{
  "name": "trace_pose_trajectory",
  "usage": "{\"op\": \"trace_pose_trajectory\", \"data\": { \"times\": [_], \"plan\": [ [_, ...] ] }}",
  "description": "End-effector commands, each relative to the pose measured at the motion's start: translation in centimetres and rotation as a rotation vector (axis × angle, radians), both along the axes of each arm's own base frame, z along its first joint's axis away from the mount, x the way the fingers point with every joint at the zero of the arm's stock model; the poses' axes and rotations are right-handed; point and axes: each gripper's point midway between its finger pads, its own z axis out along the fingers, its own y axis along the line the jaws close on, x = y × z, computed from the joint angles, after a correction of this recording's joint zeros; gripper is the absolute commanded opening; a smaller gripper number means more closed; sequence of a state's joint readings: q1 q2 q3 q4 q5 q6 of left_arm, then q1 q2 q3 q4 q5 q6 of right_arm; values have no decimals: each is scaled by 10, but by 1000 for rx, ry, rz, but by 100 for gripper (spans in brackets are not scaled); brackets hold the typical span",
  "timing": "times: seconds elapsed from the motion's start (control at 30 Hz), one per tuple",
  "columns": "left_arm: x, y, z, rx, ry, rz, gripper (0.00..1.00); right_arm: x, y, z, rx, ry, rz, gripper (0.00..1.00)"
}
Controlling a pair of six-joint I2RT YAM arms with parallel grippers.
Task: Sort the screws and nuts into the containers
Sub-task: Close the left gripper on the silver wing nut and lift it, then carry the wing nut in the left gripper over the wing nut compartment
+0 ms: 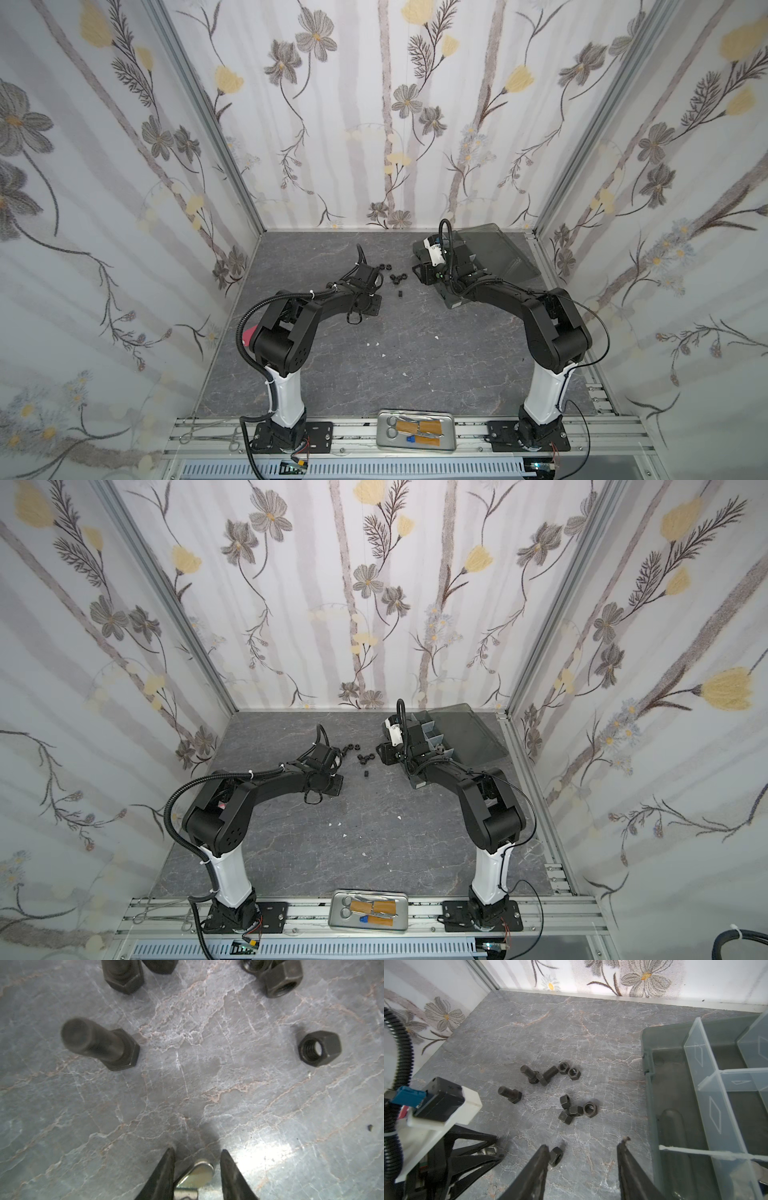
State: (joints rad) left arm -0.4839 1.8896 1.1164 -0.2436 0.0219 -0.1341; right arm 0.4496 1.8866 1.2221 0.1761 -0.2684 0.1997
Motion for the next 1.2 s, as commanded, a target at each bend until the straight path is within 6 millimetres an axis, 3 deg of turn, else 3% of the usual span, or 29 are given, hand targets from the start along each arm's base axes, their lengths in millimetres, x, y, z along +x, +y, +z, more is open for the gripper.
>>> {"op": "trace_pose_trajectory", "data": {
  "times": [0.0,0.17,0.4,0.47,0.6,0.83,1.03,1.17],
  "plan": [
    [-27,18,-17,77,116,52,34,-16,16,14,58,-52,125,54],
    [-34,23,-20,117,128,73,31,-32,17,21,77,-90,171,56],
    [-36,22,-15,162,119,77,25,-29,12,24,48,-104,151,56],
    [-37,23,-13,166,114,84,18,-28,12,25,50,-111,148,56],
    [-36,24,-14,167,113,97,12,-25,13,28,55,-117,141,56],
    [-22,18,-3,152,62,100,10,-23,6,34,47,-135,106,56],
    [11,-11,35,78,-54,59,10,-18,-24,62,80,-217,-39,56],
    [46,-56,74,2,-162,-9,11,-11,-67,80,134,-268,-216,57]
  ]
}}
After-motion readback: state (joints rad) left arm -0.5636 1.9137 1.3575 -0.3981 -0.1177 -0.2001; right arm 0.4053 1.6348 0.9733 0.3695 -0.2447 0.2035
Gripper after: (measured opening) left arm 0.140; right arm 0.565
